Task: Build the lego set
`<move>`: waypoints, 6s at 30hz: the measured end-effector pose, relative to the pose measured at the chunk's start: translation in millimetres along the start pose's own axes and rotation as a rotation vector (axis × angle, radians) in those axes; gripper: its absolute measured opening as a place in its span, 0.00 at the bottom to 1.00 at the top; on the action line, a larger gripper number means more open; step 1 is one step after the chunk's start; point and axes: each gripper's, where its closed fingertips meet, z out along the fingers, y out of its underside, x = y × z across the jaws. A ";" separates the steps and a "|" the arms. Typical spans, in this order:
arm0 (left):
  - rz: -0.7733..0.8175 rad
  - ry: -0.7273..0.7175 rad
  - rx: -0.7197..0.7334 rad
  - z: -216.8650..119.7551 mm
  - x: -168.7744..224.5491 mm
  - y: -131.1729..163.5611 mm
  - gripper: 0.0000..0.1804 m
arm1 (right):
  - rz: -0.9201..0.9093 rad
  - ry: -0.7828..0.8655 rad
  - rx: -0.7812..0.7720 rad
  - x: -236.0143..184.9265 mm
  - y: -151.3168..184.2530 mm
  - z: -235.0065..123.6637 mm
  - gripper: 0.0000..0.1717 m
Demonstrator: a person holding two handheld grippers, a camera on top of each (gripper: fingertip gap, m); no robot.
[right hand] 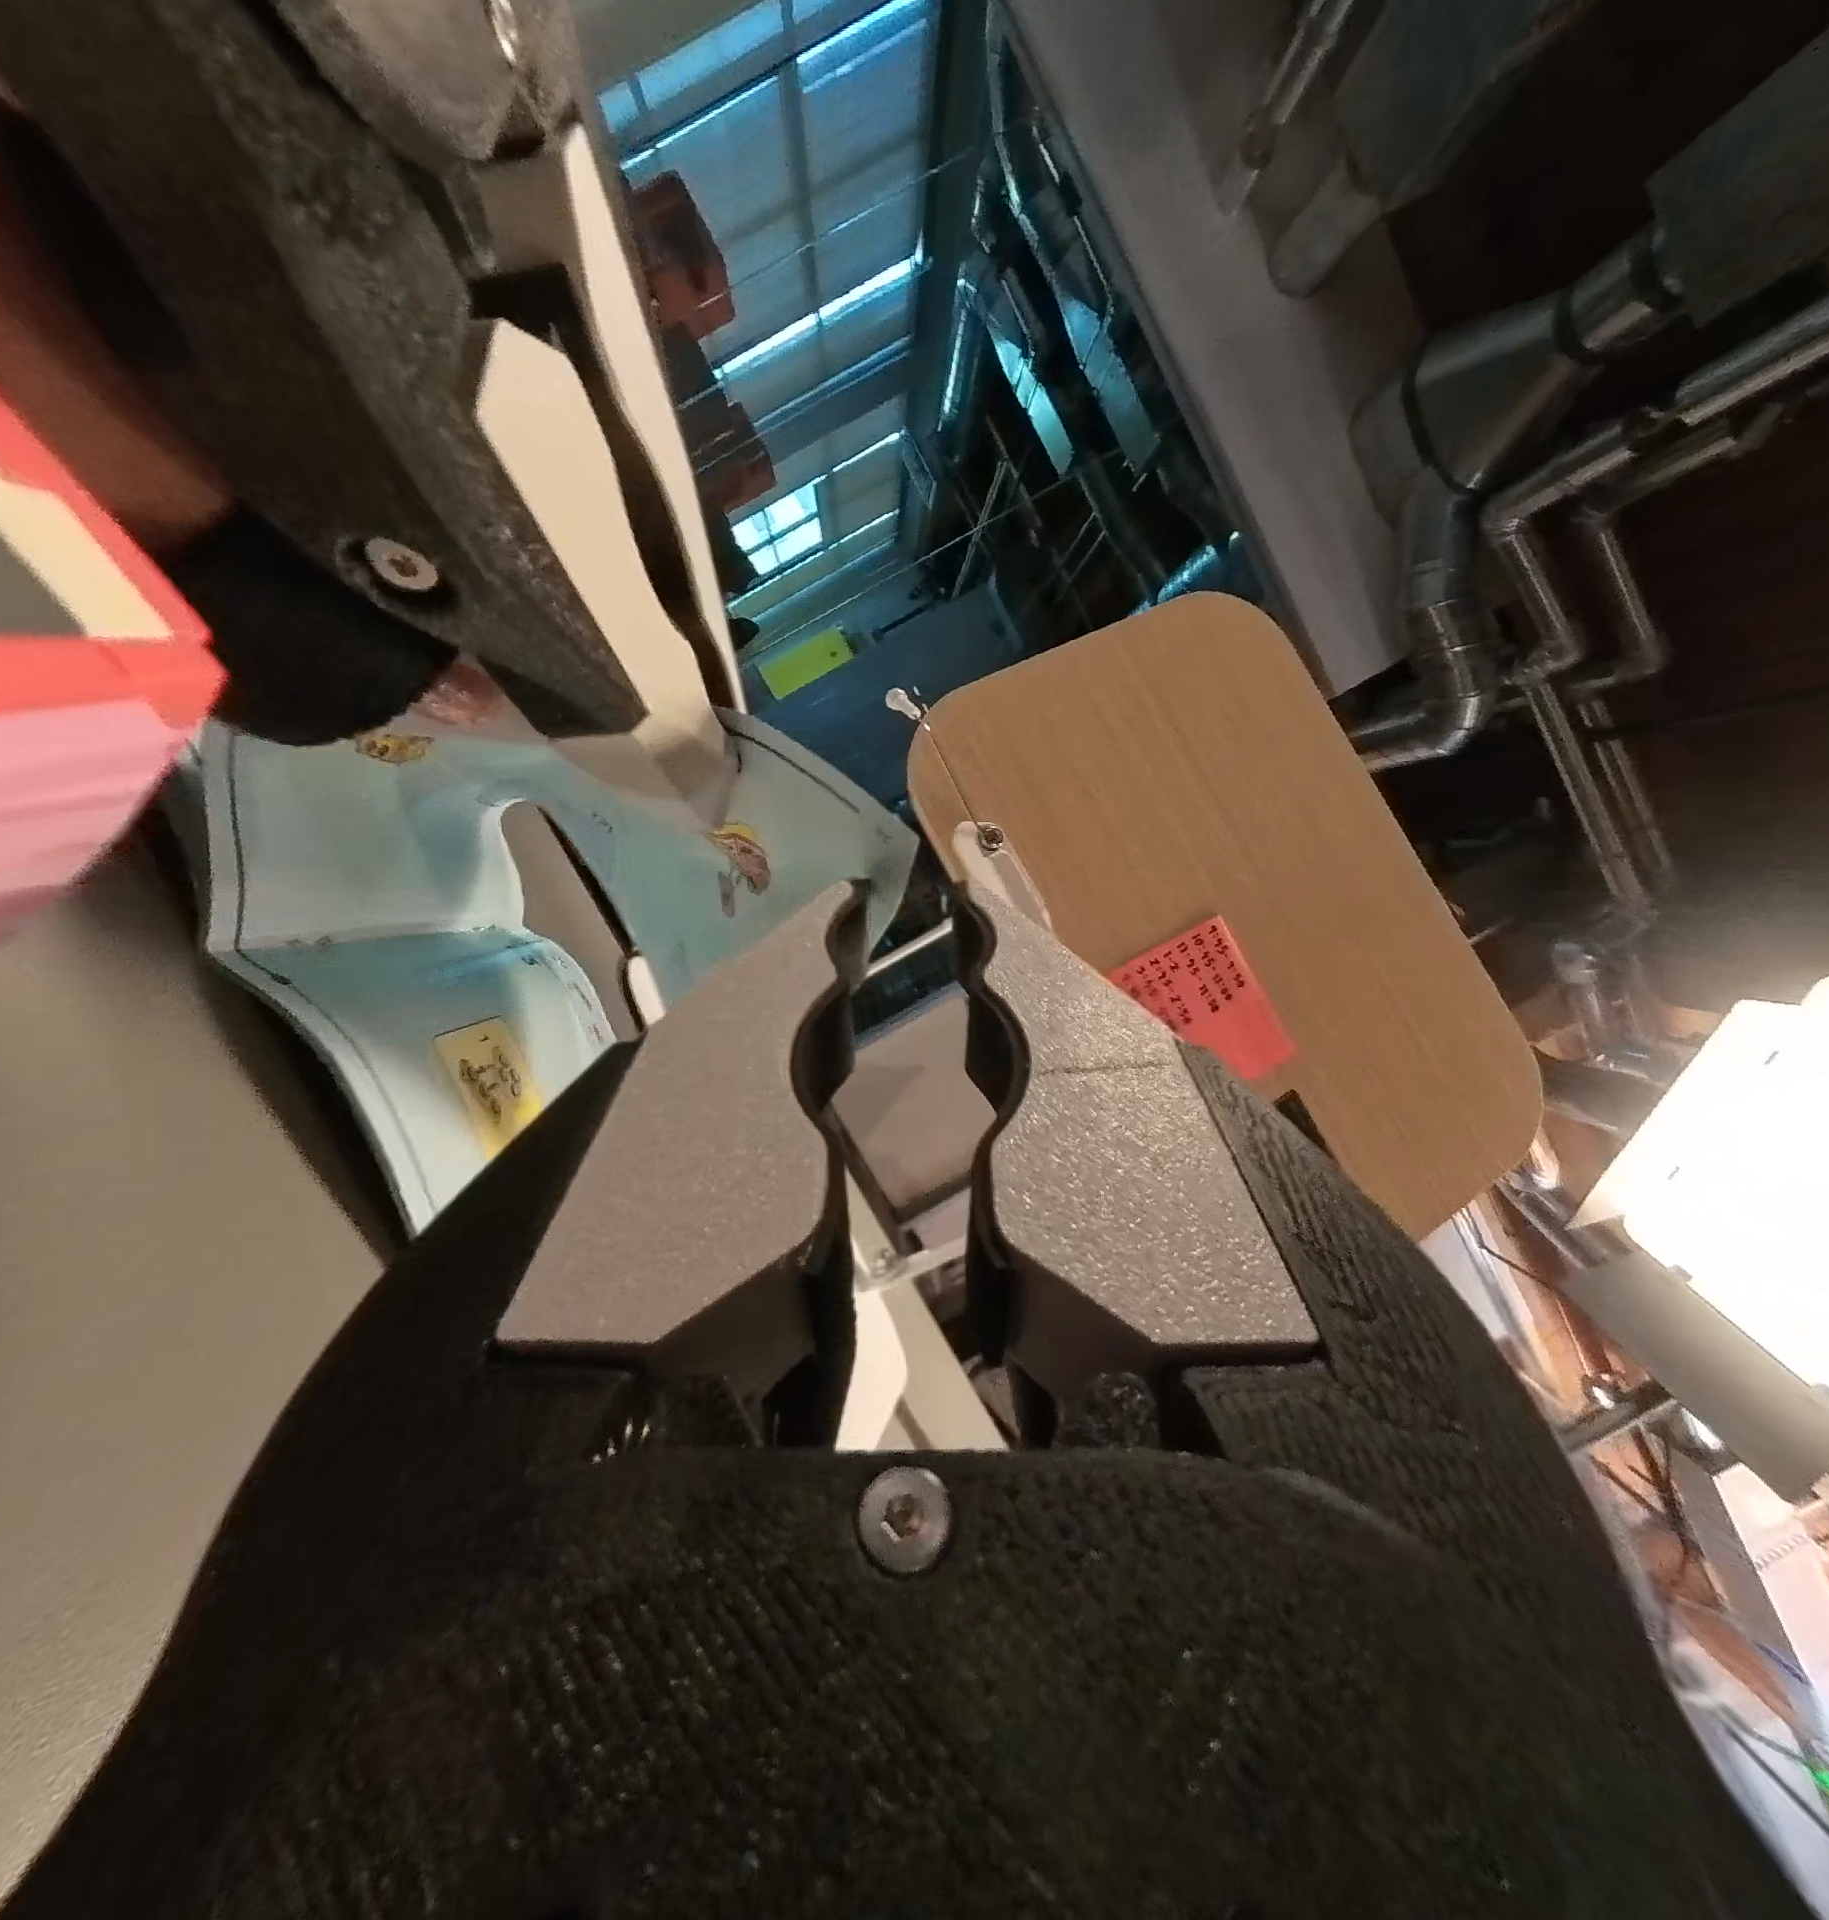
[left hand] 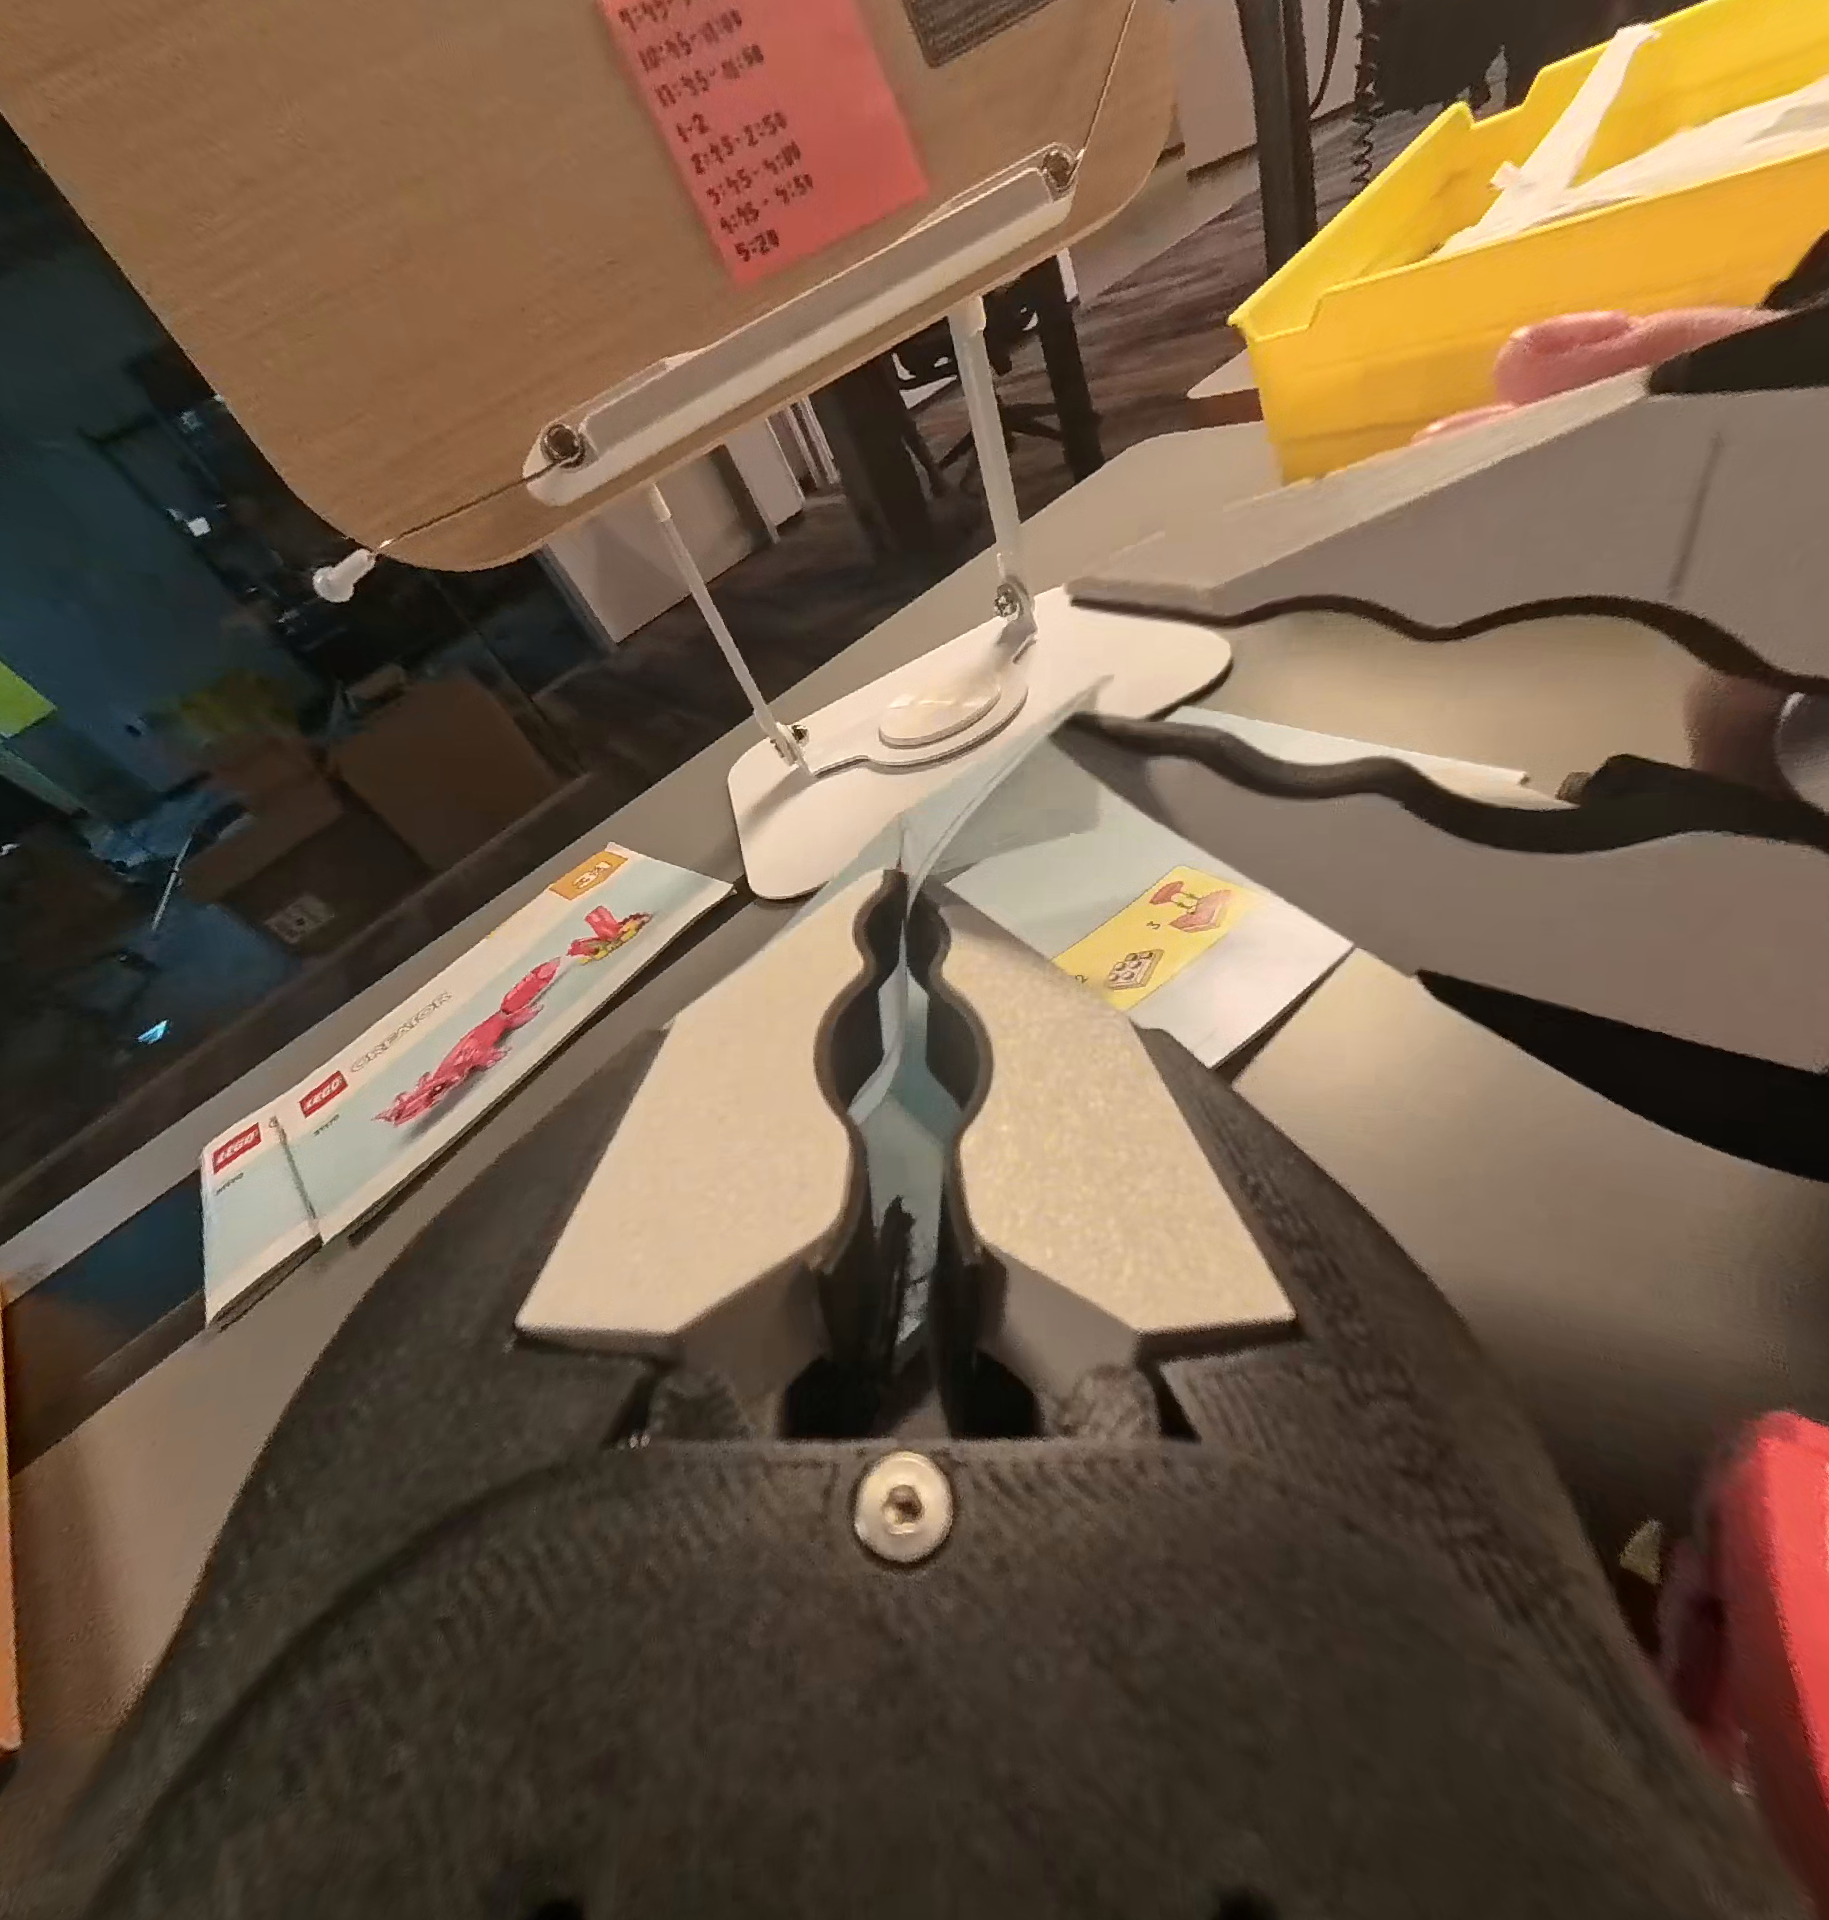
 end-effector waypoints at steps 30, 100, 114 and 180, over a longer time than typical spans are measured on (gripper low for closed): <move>-0.308 0.037 0.134 -12.1 -32.0 -6.8 0.00 | 0.063 -0.095 0.061 -13.7 -6.1 -1.7 0.07; 0.313 -0.226 0.079 -22.3 -29.2 -12.3 0.00 | 2.155 -1.063 0.488 -0.5 -29.8 24.2 0.01; 0.238 -0.203 0.102 -23.3 -30.9 -7.3 0.00 | 2.196 -1.116 0.480 -4.5 -34.6 23.8 0.08; 0.113 0.318 0.057 -32.9 19.7 -9.2 0.33 | 1.950 -0.713 0.281 -3.0 10.9 43.4 0.00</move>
